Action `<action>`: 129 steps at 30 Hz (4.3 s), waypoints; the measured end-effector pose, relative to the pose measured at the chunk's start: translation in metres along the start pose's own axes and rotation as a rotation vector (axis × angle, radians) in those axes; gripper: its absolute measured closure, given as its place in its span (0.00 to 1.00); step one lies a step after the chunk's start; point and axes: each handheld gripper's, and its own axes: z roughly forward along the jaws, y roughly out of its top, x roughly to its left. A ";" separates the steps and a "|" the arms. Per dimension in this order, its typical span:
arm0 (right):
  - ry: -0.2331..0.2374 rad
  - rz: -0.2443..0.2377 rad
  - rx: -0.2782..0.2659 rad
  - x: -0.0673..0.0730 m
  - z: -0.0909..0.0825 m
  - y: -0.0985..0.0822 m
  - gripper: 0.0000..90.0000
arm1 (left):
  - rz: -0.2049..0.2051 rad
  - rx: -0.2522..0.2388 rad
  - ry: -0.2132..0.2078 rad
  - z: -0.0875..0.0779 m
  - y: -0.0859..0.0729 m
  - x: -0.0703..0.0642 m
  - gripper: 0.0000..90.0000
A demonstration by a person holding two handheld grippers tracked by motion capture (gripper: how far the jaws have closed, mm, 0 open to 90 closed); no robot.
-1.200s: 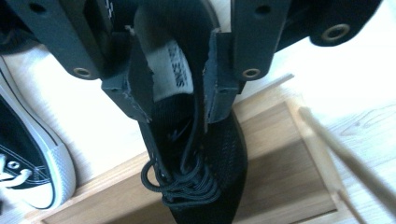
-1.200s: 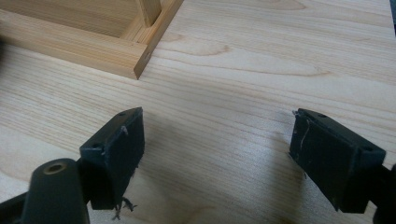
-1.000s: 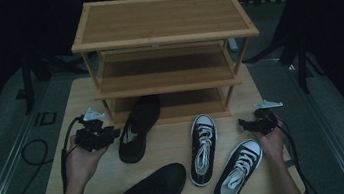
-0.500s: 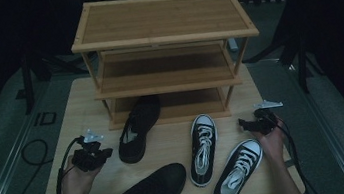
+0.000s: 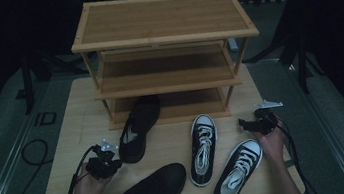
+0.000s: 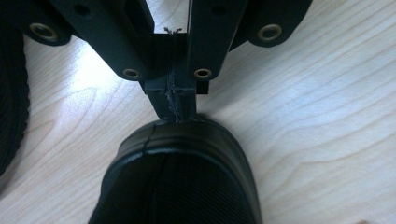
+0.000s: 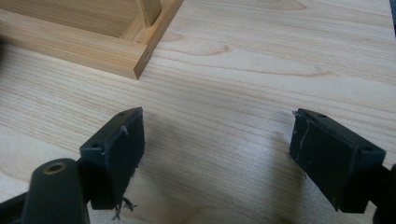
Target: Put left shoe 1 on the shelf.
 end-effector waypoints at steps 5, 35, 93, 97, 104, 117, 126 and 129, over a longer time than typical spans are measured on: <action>0.000 0.000 0.000 0.000 0.000 0.000 0.20 | 0.007 0.021 -0.008 0.008 -0.002 -0.003 1.00; 0.000 0.000 0.000 0.000 0.000 0.000 0.20 | 0.152 -0.006 -0.018 0.024 0.046 -0.021 1.00; 0.001 0.000 -0.001 0.000 0.000 0.000 0.20 | 0.124 0.032 0.081 0.067 0.099 -0.006 1.00; 0.001 0.000 -0.001 0.000 0.000 0.000 0.20 | 0.122 0.037 0.083 0.070 0.104 -0.003 1.00; 0.001 0.001 -0.001 0.000 0.000 0.000 0.20 | 0.131 0.040 0.089 0.068 0.105 0.000 0.96; 0.001 0.000 -0.001 0.000 0.000 0.000 0.20 | 0.205 0.035 -0.006 0.040 0.096 -0.008 0.79; 0.001 0.000 -0.001 0.000 0.000 0.000 0.20 | 0.219 0.015 -0.072 0.009 0.084 -0.010 0.70; 0.001 0.000 -0.001 0.000 0.000 0.000 0.20 | 0.206 -0.001 -0.084 -0.002 0.079 -0.007 0.68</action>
